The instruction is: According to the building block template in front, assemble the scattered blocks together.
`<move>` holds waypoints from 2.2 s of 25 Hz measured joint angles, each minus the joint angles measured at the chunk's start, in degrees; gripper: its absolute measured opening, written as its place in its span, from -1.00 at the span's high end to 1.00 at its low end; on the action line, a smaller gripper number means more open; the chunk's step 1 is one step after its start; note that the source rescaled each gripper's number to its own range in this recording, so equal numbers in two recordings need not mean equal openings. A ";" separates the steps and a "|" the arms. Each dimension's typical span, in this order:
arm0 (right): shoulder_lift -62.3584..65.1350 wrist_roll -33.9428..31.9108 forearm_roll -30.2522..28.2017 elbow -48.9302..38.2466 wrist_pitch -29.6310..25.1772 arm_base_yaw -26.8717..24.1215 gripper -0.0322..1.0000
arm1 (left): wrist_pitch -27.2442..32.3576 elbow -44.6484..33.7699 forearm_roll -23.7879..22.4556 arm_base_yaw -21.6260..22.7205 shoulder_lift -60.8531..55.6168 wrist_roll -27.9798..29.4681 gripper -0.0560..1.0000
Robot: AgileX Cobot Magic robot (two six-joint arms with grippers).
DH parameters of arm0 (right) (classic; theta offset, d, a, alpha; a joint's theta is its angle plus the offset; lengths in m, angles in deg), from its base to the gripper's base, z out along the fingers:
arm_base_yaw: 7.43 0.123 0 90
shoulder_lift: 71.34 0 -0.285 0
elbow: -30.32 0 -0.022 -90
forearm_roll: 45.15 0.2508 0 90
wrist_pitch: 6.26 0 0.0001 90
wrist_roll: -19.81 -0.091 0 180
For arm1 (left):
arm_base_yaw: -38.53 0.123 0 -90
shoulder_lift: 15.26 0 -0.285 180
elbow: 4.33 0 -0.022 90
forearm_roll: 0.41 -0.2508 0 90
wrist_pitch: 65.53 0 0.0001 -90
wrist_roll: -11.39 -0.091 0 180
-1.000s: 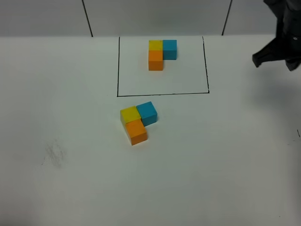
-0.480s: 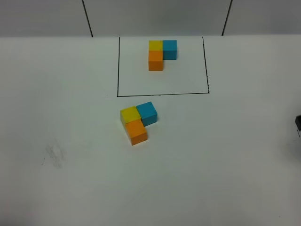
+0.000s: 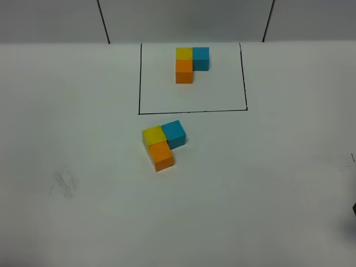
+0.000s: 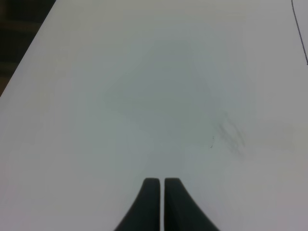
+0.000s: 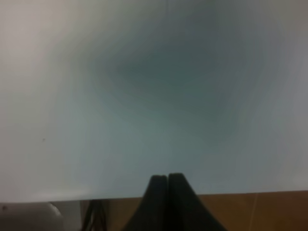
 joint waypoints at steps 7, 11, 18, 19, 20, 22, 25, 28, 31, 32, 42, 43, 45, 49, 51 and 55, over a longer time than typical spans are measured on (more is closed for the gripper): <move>8.84 3.96 3.56 -4.14 -1.18 4.21 0.93 | 0.00 0.00 0.00 0.00 0.00 0.00 0.89; 12.64 4.15 3.82 -6.36 -2.07 5.87 0.93 | 0.00 0.00 0.00 0.00 0.00 0.00 0.89; 15.65 7.46 6.20 -6.49 -1.63 5.98 0.93 | 0.00 0.00 0.00 0.00 0.00 0.00 0.89; 15.71 8.60 7.01 -6.49 -1.63 6.18 0.93 | 0.00 0.00 0.00 0.00 0.00 0.00 0.89; 15.77 9.70 7.85 -6.49 -1.63 6.58 0.93 | 0.00 0.00 0.00 0.00 0.00 0.00 0.89; 16.77 11.54 9.22 -6.49 -1.63 7.14 0.93 | 0.00 0.00 0.00 0.00 0.00 -0.07 0.89; 20.67 12.95 9.86 -6.49 -1.61 7.56 0.93 | 0.00 0.00 0.00 0.00 0.00 -0.07 0.89; 26.14 13.29 9.61 -6.49 -1.62 7.56 0.93 | 0.00 0.00 0.00 0.00 0.00 -0.07 0.89; 32.17 13.37 9.55 -6.49 -1.68 6.13 0.93 | 0.00 0.00 0.00 0.00 0.00 -0.07 0.89; 34.11 13.37 9.55 -6.49 -1.68 5.03 0.93 | 0.00 0.00 0.00 0.00 0.00 -0.07 0.89; 46.51 14.74 9.71 -6.50 -1.83 -1.68 0.93 | 0.00 0.00 0.00 0.00 0.00 -0.07 0.89; 47.79 14.74 9.71 -6.50 -1.83 -2.08 0.93 | 0.00 0.00 0.00 0.00 0.00 -0.07 0.89; 50.19 14.74 9.71 -6.50 -1.83 -2.32 0.93 | 0.00 0.00 0.00 0.00 0.00 -0.07 0.89; 54.05 14.74 9.71 -6.55 -1.87 -2.67 0.93 | 0.00 0.00 0.00 0.00 0.00 -0.07 0.89; 55.18 14.74 9.66 -6.55 -1.87 -3.09 0.94 | 0.00 0.00 0.00 0.00 0.00 -0.07 0.89; 56.67 14.74 9.61 -6.72 -1.87 -5.01 0.94 | 0.00 0.00 0.00 0.00 0.00 -0.07 0.89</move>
